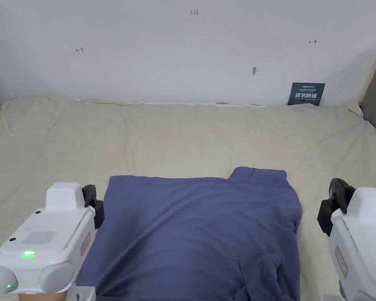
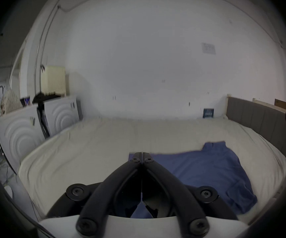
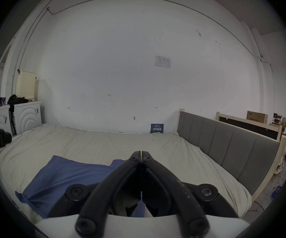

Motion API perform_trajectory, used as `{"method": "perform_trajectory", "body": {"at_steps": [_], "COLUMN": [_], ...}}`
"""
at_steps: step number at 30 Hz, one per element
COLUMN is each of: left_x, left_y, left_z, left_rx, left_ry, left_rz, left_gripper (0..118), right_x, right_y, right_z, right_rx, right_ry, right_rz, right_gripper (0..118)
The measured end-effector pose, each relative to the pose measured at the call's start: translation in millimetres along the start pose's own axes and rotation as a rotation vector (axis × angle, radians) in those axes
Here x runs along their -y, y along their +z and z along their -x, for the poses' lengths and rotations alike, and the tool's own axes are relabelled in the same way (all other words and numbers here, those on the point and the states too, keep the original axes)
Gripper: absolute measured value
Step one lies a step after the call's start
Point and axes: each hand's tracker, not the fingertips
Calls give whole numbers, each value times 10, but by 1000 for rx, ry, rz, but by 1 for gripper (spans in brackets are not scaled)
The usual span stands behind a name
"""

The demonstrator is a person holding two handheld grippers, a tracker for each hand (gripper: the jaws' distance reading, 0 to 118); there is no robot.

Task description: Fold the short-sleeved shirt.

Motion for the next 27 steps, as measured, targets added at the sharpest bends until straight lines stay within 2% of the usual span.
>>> {"method": "perform_trajectory", "body": {"at_steps": [2, 6, 8, 9, 10, 12, 13, 16, 20, 22, 23, 24, 25, 27], "left_x": [146, 495, 711, 810, 887, 893, 951, 1242, 1439, 1531, 1574, 1632, 1660, 1647], "left_y": [-89, -235, -334, -376, -406, -240, -243, -250, -278, -285, -298, -335, -337, -295], "left_z": [97, 379, 539, 590, 629, 570, 563, 609, 584, 580, 565, 604, 594, 560], "left_rx": [-21, 39, 78, 78, 80, 55, 45, -2, -14, 4, 15, 15, 30, 16], "left_ry": [4, 60, 78, 92, 80, 104, 104, 111, 81, 84, 78, 69, 63, 64], "left_rz": [91, 287, 408, 454, 499, 527, 560, 548, 607, 618, 626, 638, 647, 633], "left_gripper": [0, 0, 5, 22, 45, 105, 114, 109, 104, 83, 63, 27, 6, 2], "right_x": [12, 69, 113, 132, 152, 192, 210, 285, 396, 435, 466, 495, 521, 591], "right_y": [-9, -40, -68, -76, -80, -91, -96, -106, -107, -110, -106, -103, -101, -94], "right_z": [-3, -6, -5, 4, 8, 12, 21, 21, 26, 21, 13, 2, -2, -12], "right_rx": [0, -6, -11, -14, -16, -17, -17, -28, -30, -36, -37, -37, -39, -44], "right_ry": [4, 11, 18, 15, 12, 9, 5, -26, -21, -22, -22, -20, -16, -13], "right_rz": [4, 32, 51, 64, 71, 85, 97, 132, 167, 186, 193, 204, 216, 245], "right_gripper": [1, 1, 1, 1, 1, 1, 1, 1, 1, 1, 1, 1, 1, 2]}}
